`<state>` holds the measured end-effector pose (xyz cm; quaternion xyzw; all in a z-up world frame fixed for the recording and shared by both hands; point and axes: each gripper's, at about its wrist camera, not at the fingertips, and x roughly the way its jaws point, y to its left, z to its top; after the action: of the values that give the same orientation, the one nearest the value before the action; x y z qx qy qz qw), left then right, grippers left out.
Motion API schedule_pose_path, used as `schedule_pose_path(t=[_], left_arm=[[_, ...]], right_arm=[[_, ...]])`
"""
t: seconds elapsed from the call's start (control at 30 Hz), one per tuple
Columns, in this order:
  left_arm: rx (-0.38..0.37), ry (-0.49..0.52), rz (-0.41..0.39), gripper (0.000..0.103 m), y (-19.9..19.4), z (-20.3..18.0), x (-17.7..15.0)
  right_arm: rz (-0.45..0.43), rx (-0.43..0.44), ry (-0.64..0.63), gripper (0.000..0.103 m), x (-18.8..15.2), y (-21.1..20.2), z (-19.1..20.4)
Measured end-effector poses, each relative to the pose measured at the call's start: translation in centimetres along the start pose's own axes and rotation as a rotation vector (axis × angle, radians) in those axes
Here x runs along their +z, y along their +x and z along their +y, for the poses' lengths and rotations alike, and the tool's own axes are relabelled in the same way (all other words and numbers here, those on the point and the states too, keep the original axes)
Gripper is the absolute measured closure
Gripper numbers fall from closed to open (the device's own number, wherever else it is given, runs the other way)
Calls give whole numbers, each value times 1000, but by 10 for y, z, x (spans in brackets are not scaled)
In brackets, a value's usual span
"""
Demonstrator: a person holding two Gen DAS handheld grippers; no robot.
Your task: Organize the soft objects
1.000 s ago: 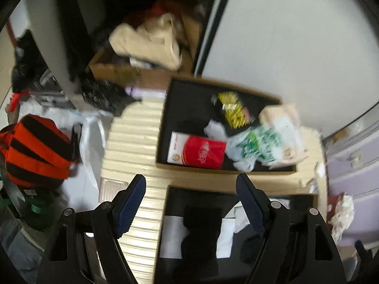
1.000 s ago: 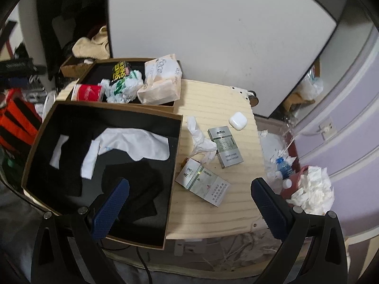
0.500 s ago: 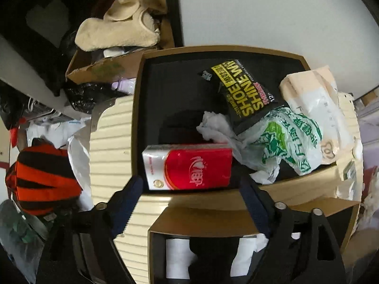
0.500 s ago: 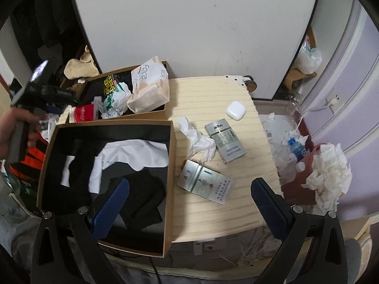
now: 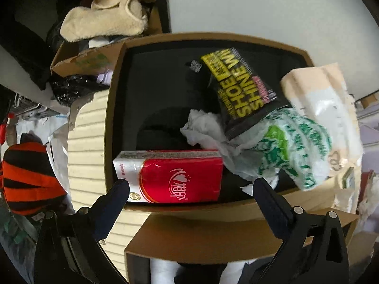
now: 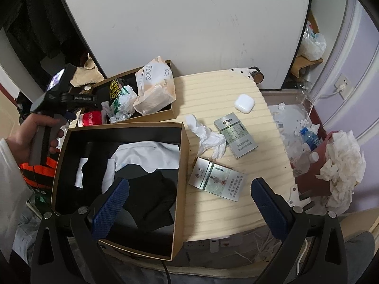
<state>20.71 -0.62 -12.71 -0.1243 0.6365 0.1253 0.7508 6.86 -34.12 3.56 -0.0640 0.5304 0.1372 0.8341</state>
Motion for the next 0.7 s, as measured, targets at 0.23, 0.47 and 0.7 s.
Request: schedule_pose_path(t=[0.23, 0.47, 0.7], left_arm=[[17, -48, 37, 0, 23, 13, -1], [-37, -144, -49, 36, 11, 36, -6], [-144, -163, -85, 67, -3, 43, -14]], right_arm=[[9, 4, 13, 1, 0, 3, -1], [11, -1, -3, 1, 0, 3, 2], [7, -1, 1, 1, 0, 2, 3]])
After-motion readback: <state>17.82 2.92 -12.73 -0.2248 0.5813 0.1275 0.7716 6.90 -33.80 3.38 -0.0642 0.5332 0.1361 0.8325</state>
